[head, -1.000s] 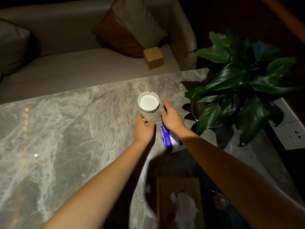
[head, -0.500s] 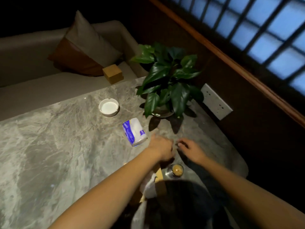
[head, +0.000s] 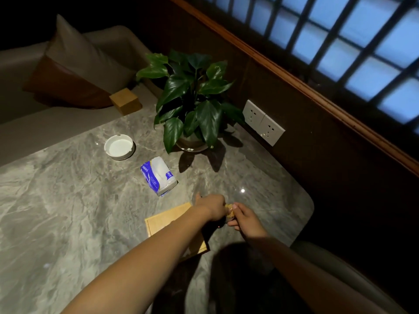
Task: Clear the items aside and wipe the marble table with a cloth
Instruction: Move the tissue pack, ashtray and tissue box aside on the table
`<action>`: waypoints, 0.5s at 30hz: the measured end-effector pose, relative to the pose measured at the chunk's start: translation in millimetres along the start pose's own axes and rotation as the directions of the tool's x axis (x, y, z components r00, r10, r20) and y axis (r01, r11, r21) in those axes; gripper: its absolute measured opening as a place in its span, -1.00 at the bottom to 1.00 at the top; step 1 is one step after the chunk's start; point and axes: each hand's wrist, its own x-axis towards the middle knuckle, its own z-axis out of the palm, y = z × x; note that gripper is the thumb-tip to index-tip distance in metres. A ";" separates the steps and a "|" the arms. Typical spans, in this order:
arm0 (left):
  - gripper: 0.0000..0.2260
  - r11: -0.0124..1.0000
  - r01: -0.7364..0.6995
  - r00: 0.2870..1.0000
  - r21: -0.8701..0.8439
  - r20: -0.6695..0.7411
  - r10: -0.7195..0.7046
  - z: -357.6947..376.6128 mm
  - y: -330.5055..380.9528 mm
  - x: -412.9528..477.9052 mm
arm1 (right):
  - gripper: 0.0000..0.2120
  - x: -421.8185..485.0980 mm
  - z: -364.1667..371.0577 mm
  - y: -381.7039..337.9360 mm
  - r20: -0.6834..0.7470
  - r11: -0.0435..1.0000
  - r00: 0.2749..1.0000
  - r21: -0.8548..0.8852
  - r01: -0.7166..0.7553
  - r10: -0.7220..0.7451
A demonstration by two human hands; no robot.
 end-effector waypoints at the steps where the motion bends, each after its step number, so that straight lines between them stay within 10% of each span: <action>1: -0.67 0.997 0.008 1.000 -0.072 -0.028 -0.010 1.3 1.1 1.7 | -0.78 3.9 -1.5 0.0 -0.022 1.000 0.999 0.006 0.026 -0.025; 15: -0.68 0.958 0.035 0.996 -0.286 -0.066 -0.056 -10.3 12.6 36.4 | -0.82 21.0 -21.5 -31.3 -0.183 0.926 0.963 -0.357 0.124 -0.199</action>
